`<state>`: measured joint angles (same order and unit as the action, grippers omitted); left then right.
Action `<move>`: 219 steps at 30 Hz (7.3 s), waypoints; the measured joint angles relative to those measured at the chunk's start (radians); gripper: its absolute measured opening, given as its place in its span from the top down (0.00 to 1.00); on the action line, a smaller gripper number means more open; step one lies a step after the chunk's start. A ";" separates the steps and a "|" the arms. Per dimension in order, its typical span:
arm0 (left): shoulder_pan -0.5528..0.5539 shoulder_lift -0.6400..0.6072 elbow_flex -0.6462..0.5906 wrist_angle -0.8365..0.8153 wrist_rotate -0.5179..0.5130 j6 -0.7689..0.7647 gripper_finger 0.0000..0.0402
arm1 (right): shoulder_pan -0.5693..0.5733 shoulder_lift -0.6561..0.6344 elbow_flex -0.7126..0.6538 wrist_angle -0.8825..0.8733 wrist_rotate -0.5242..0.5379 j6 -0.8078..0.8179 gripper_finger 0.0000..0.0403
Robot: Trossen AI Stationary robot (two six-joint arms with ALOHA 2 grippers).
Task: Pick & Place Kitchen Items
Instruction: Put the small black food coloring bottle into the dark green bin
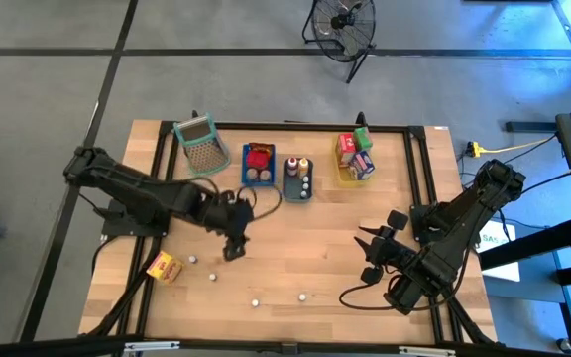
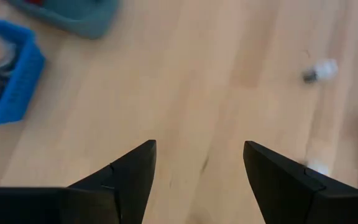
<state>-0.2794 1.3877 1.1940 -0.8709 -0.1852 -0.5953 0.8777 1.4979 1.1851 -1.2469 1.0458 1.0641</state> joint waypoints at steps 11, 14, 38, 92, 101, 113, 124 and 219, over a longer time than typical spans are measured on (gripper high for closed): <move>-0.167 0.001 0.000 -0.008 0.016 0.067 0.41 | 0.000 0.000 0.000 -0.001 0.008 -0.007 0.67; -0.196 0.003 0.000 0.000 -0.010 0.048 0.41 | 0.000 0.000 0.000 0.000 0.019 -0.008 0.67; -0.313 0.101 0.000 -0.150 0.080 -0.017 0.41 | -0.001 0.000 0.000 0.002 0.027 -0.007 0.67; -0.431 0.101 -0.213 0.022 0.056 0.041 0.41 | -0.099 0.000 0.000 0.040 0.013 -0.089 0.67; -0.433 0.101 -0.222 0.039 0.046 0.052 0.41 | -0.099 0.000 0.000 0.045 0.016 -0.095 0.67; -0.432 0.203 -0.220 0.043 0.073 0.094 0.41 | -0.099 0.000 0.000 0.055 0.016 -0.104 0.67; -0.432 0.247 -0.219 0.053 0.092 0.117 0.41 | -0.099 0.000 0.000 0.058 0.016 -0.104 0.67; 0.405 0.462 0.515 -0.278 0.106 1.101 0.86 | 0.008 0.000 0.000 0.231 -0.054 -0.108 0.67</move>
<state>0.1252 1.8497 1.7086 -1.1494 -0.0795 0.5060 0.8856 1.4975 1.1854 -1.0162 0.9916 0.9565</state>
